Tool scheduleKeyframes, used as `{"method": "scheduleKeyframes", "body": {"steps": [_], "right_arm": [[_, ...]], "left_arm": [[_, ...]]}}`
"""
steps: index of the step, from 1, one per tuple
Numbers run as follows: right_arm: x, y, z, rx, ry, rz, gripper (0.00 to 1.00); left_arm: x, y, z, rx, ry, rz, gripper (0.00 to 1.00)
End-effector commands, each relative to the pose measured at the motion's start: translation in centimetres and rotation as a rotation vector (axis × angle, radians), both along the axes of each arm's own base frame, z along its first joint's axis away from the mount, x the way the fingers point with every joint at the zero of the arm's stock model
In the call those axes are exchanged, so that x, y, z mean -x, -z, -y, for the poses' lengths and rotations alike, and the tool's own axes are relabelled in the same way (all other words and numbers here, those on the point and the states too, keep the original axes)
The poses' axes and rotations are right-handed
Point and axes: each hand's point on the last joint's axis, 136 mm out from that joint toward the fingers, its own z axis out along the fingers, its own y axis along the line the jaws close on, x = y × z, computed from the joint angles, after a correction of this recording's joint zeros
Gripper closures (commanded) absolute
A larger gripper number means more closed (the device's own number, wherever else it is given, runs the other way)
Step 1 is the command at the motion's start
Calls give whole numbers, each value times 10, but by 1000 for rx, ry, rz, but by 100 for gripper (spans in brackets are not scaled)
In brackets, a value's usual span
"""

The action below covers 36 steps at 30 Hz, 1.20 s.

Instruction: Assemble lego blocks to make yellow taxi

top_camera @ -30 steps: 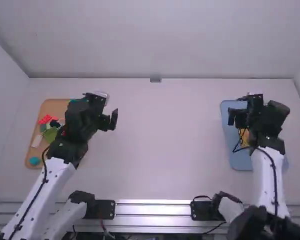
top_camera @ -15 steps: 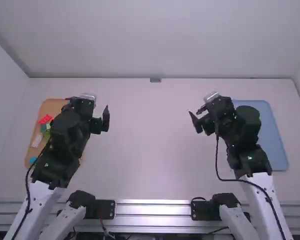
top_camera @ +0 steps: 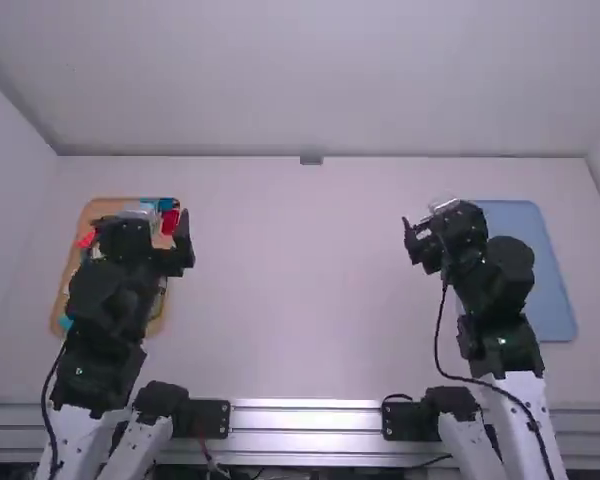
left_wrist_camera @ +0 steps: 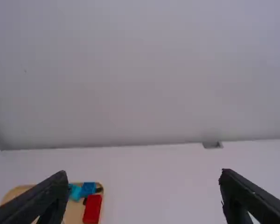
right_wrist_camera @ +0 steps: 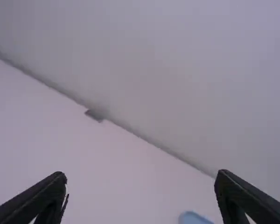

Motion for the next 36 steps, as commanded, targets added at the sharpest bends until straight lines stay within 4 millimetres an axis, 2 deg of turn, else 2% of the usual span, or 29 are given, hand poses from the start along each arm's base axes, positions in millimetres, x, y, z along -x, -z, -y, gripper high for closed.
{"method": "scheduleKeyframes", "body": {"steps": [1,4,8,16,23,28,34,36], "right_arm": [[3,2,26,-65,135,19,21],[10,7,36,-113,197,39,26],[23,28,47,-193,272,31,35],[42,70,47,-365,297,7,53],[54,112,47,-365,297,7,70],[57,134,47,-365,297,7,78],[58,154,47,-366,296,10,86],[59,150,47,-368,293,26,89]], "left_arm": [[7,0,0,23,29,44,21],[14,-1,-5,23,28,100,27],[24,5,-5,22,28,169,36],[35,50,-5,22,28,169,54],[38,94,-5,23,28,165,70],[29,135,-5,24,27,80,79],[23,175,-5,25,26,-3,87],[22,189,-5,25,26,-30,90]]}}
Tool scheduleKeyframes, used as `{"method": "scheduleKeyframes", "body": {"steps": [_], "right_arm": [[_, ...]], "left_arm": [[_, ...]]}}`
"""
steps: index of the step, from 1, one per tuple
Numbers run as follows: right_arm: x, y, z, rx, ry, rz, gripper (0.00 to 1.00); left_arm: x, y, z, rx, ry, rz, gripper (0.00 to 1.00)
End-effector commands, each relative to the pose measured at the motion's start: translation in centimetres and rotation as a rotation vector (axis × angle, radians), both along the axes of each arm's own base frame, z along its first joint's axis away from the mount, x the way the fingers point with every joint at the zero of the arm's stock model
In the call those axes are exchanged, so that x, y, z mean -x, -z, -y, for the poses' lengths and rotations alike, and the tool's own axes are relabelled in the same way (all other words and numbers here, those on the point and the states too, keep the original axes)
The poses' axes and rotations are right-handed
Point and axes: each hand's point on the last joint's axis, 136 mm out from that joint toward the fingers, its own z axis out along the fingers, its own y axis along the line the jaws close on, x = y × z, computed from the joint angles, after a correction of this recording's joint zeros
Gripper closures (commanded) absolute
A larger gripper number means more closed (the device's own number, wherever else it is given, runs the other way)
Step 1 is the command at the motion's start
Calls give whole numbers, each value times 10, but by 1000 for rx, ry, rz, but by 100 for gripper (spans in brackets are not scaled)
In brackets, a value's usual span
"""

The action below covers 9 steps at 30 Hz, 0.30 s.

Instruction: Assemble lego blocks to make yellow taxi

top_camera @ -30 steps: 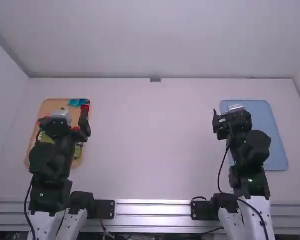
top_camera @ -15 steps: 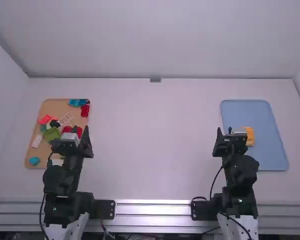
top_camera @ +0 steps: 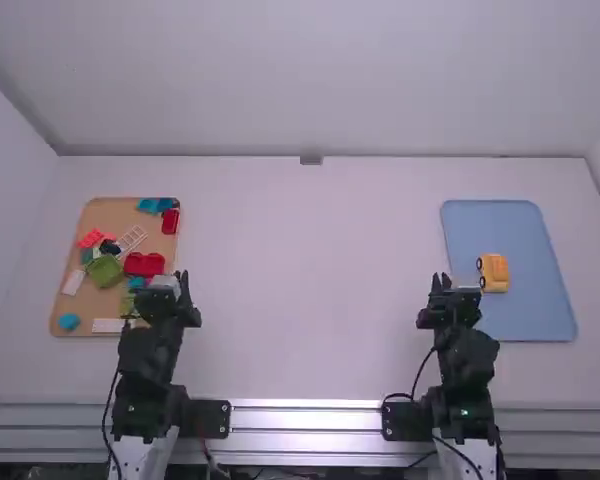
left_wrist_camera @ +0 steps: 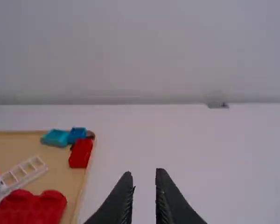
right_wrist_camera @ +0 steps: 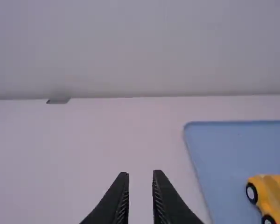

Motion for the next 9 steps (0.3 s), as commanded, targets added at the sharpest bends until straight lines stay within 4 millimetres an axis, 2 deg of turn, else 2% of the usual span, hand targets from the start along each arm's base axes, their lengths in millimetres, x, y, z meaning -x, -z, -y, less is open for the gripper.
{"method": "scheduleKeyframes", "body": {"steps": [1,9], "right_arm": [[1,2,0,-4,2,7,90],[1,2,0,-4,2,7,99]], "left_arm": [[-1,9,1,0,7,-11,90],[-1,9,1,0,7,-11,100]]}}
